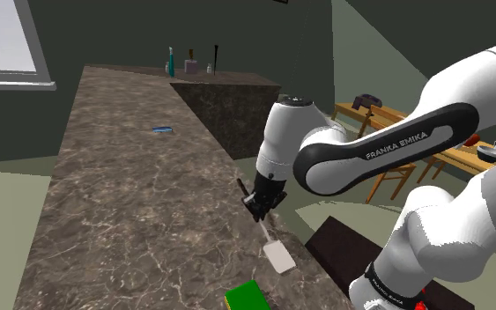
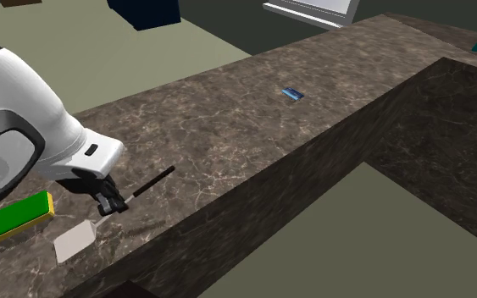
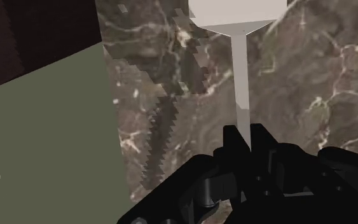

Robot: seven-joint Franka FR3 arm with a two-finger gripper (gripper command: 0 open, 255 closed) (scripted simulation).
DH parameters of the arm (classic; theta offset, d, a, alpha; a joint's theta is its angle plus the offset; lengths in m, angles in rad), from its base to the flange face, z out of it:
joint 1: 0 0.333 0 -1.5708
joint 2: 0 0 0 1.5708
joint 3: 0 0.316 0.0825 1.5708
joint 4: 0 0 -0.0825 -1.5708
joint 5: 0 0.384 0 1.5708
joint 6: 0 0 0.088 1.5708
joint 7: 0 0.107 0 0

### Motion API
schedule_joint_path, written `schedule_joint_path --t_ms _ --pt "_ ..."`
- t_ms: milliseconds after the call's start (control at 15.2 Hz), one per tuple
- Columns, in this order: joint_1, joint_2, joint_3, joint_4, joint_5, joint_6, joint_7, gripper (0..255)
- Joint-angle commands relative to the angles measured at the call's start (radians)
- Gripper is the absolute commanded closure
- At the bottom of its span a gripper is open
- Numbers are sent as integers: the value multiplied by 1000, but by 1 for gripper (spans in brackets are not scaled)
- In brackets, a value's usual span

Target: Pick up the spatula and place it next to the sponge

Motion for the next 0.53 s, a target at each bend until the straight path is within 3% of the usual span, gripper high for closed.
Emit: schedule_joint_path --t_ms 0,462 --pt "-2 20 5 -15 -2 36 3 255" --pt "-3 28 6 -20 -3 48 5 255"
